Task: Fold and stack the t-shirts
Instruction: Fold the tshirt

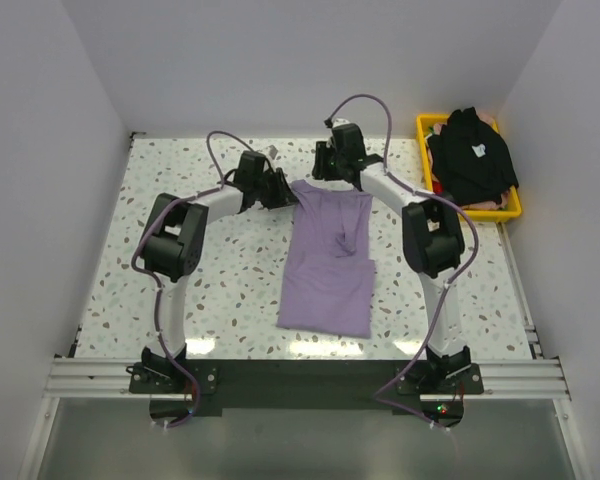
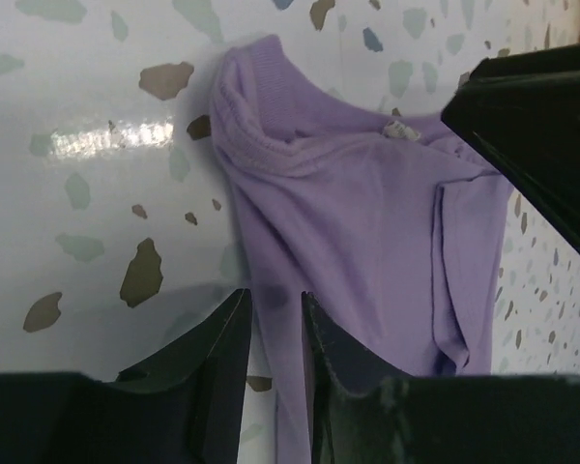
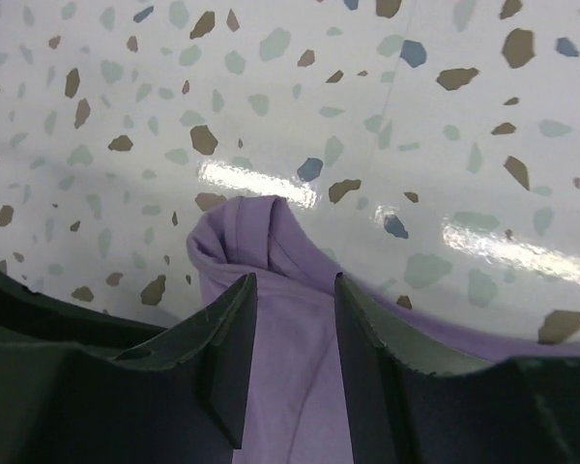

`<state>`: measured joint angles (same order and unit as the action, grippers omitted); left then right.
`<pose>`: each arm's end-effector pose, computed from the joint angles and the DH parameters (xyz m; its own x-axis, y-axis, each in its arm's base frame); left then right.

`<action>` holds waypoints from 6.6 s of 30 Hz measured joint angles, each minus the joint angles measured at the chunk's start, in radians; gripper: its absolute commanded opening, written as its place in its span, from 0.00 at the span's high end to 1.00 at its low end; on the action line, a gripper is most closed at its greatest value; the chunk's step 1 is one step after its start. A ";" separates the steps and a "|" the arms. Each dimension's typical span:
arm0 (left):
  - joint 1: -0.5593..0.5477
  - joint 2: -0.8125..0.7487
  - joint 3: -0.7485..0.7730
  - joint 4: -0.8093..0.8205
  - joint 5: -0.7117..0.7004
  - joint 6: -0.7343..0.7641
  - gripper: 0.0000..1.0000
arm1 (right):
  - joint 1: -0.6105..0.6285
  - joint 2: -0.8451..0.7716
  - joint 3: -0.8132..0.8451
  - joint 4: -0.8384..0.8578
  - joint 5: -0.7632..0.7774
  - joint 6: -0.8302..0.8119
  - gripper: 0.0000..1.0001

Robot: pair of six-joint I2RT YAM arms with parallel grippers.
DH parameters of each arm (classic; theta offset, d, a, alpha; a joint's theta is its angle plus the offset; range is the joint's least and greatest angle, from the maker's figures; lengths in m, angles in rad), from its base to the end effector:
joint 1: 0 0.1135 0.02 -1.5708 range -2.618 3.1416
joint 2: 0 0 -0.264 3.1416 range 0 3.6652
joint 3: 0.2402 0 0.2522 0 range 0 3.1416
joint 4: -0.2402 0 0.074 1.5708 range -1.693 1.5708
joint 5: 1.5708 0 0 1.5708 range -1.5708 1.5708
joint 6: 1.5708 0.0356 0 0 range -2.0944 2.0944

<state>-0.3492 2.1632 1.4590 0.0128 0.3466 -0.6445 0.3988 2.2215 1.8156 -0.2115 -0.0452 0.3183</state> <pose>0.4429 -0.1741 0.1511 -0.8200 -0.3028 -0.4857 0.0939 0.7660 -0.6360 0.4767 0.2026 0.2185 -0.6387 0.0701 -0.7662 -0.2337 0.9311 0.2800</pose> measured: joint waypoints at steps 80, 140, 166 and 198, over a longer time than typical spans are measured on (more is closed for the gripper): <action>-0.004 0.058 0.011 -0.006 0.060 -0.027 0.92 | 0.072 0.146 0.068 -0.061 0.080 -0.284 0.97; 0.010 0.070 0.019 0.011 0.070 -0.051 0.96 | 0.042 0.014 -0.080 -0.059 0.317 -0.089 0.93; 0.052 -0.223 -0.269 0.075 -0.009 -0.078 0.48 | 0.012 -0.359 -0.427 -0.187 0.226 0.093 0.57; -0.364 -1.049 -1.129 -0.023 -0.305 -0.256 0.49 | 0.027 -1.249 -1.416 -0.307 -0.201 0.493 0.49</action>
<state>-0.7136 1.1145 0.3298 -0.0097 0.0414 -0.9005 0.4255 0.9730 0.3996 -0.5186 -0.2466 0.8112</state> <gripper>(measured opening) 0.508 0.514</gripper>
